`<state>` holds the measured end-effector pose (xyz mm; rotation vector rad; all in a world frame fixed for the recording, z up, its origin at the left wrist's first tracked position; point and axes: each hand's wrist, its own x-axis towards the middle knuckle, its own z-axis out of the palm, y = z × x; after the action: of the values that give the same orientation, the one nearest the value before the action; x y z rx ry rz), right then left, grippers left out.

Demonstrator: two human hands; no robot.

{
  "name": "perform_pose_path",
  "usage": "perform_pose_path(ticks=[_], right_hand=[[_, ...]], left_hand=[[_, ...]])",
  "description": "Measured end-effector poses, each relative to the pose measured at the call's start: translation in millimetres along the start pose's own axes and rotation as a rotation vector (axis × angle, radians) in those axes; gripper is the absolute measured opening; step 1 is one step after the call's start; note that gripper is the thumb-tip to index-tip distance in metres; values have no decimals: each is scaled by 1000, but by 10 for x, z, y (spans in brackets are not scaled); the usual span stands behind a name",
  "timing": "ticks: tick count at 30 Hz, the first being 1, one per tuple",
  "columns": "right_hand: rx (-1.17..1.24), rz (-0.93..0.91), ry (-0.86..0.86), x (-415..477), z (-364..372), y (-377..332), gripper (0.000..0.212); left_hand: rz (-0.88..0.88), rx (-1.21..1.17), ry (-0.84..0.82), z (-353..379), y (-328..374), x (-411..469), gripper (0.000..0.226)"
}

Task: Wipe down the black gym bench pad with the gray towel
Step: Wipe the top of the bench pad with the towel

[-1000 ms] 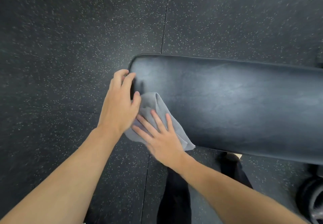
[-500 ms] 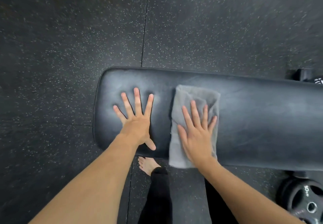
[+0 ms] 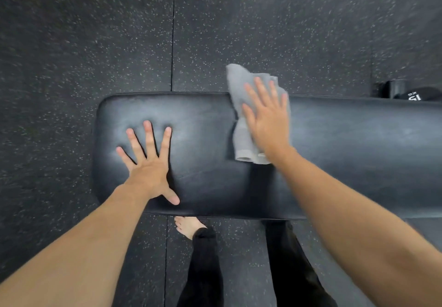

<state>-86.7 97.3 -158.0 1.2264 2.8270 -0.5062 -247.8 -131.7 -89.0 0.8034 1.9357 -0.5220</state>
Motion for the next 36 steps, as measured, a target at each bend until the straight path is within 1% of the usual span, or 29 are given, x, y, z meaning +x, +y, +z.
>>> perform_pose_path(ticks=[2,4,7,10,13,15,18,19,20,21,23,25,27,29,31,33,36], right_hand=[[5,54,0,-1,-158,511,54],[28,58,-2,15,-247,732,53],[57,57,36,-67,-234,642,51],[85,59,42,-542,-112,397,52],[39,-42,-27,-1382,89,91,54],[-3,-136,-72,-1810,183,-17,54],[-43,-249,-78,-2005,207,147,54],[-58,-278,-83,-2020,184,256,54],[-69,-289,-84,-2047,150,387,55],[-70,-270,-78,-2091,107,543,54],[-51,-154,-45,-2195,-17,953,53],[-53,-12,4,-2277,-180,1467,54],[-49,121,32,-2308,-349,1959,54],[-12,213,38,-2296,-461,2260,54],[27,246,26,-2276,-487,2323,55],[32,267,17,-2214,-464,2257,57],[11,299,17,-1935,-439,2063,59]], left_hand=[[-2,7,1,5,3,-5,178],[6,13,14,13,-1,-3,178],[4,25,28,20,17,-2,180],[-12,43,29,22,47,3,180],[-48,63,30,11,108,-24,180],[-108,55,20,-8,239,-42,180],[-245,-33,59,-39,652,-60,168],[-248,-70,86,-43,829,-72,162],[-193,-95,122,-37,1022,-83,156],[-93,-104,161,-22,1233,-92,151],[108,-125,214,-15,1727,-120,144],[230,-146,223,-26,2281,-130,143],[296,-117,165,-14,2777,-119,150],[273,-40,95,41,3085,-64,164],[202,15,61,103,3191,-6,174],[166,16,52,124,3208,26,176],[162,24,64,107,3210,22,176]])
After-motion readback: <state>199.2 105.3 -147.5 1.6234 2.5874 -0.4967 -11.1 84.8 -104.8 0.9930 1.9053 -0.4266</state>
